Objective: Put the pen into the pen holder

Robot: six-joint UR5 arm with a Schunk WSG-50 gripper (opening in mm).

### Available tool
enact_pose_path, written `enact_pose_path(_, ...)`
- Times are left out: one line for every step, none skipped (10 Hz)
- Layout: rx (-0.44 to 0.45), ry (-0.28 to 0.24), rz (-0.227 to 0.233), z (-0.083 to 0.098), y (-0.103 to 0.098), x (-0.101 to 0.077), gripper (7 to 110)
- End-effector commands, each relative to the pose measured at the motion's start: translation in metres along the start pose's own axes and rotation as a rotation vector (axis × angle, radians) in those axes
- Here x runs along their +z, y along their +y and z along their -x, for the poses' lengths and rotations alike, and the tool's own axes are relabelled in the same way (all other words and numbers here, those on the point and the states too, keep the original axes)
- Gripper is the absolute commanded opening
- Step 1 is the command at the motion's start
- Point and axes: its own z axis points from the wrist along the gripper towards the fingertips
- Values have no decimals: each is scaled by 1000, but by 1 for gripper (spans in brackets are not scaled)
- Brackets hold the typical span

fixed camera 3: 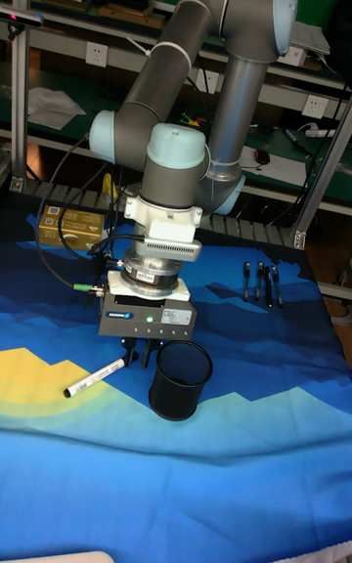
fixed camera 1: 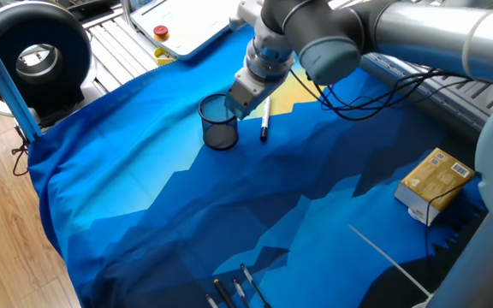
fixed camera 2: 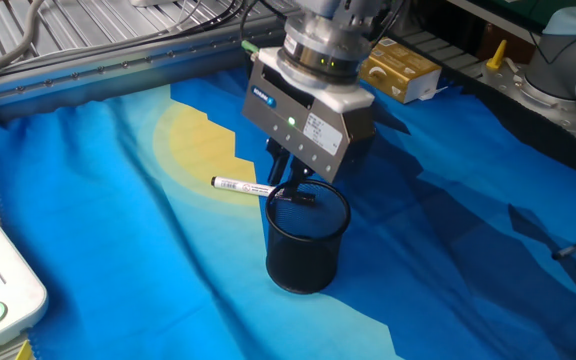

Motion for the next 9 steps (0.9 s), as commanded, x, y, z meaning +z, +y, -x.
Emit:
enact_pose_path(-9,-30,17,5,3,7,22)
enact_pose_path(-11,-32,20,4,3,6,44)
enact_pose_path(-14,-31,16,1,0,5,44)
enact_pose_path(-16,-33,8,-1,-3,4,44)
enact_pose_path(-16,-32,3,-3,-4,4,44)
enact_pose_path(-15,-34,-3,-4,-6,4,44)
enact_pose_path(-13,-40,-4,-5,-8,3,44)
enact_pose_path(-13,-45,-5,-7,-9,4,44)
enact_pose_path(-12,-53,-1,-6,-8,5,44)
